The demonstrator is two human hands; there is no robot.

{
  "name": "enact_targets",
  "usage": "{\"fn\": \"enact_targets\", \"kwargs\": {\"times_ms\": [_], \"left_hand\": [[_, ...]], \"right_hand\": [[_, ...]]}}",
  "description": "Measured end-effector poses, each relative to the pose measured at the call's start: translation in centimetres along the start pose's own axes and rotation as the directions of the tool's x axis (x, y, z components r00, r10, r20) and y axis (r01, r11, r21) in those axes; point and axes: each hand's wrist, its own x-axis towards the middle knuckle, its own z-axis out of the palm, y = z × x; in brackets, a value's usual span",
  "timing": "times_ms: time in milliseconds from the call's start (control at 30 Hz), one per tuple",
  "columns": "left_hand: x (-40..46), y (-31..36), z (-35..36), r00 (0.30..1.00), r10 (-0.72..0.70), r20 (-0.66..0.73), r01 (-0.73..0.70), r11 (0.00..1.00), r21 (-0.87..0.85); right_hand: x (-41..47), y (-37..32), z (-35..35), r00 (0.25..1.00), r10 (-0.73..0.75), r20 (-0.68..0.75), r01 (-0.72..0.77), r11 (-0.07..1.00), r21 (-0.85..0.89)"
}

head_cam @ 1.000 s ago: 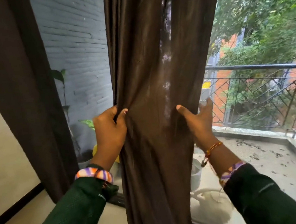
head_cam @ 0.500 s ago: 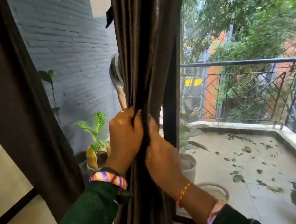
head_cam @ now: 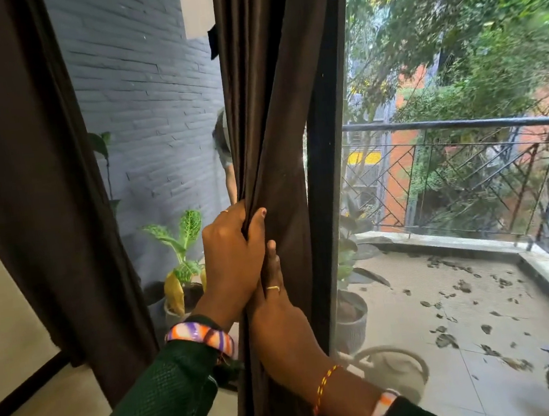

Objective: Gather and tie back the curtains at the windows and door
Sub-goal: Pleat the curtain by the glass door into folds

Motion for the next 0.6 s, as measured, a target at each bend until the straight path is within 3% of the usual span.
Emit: {"fn": "enact_targets", "kwargs": {"times_ms": [67,133,200,233,300,367,500,600], "left_hand": [[0.1,-0.2,-0.4,1.0,-0.005,-0.015,0.005,1.0,-0.029],[0.3,-0.1,-0.9,1.0,-0.01,-0.013,0.009,0.997,-0.074],[0.8,0.2,-1.5,0.999,-0.03,0.032,0.034,0.99,-0.14],[1.1,0.4,-1.7,0.995,-0.074,0.074,0.086,0.981,-0.174],[1.9,0.7,-2.0,0.969,-0.168,0.18,0.207,0.951,-0.227],[2.5,1.5,-2.3,0.929,-0.204,0.308,0.296,0.911,-0.289],[3.6,3.9,-2.5,0.904,-0.219,0.368,0.327,0.907,-0.264],[5.2,6.1,-2.5,0.929,-0.183,0.321,0.259,0.942,-0.212]], "right_hand": [[-0.7,1.5,0.0,0.989,-0.15,0.0,0.15,0.987,0.053],[-0.9,2.9,-0.9,0.981,-0.195,0.019,0.19,0.968,0.165],[0.0,4.0,-2.7,0.985,-0.145,-0.097,0.169,0.931,0.322],[0.8,4.1,-4.0,0.981,-0.048,-0.186,0.127,0.889,0.44],[3.1,3.5,-7.7,0.956,0.186,-0.228,0.048,0.665,0.745],[5.9,3.5,-11.7,0.967,0.22,-0.131,0.032,0.405,0.914],[9.7,4.1,-15.7,0.988,0.127,0.089,-0.114,0.205,0.972],[11.1,4.0,-17.2,0.993,0.068,0.095,-0.099,0.057,0.993]]}}
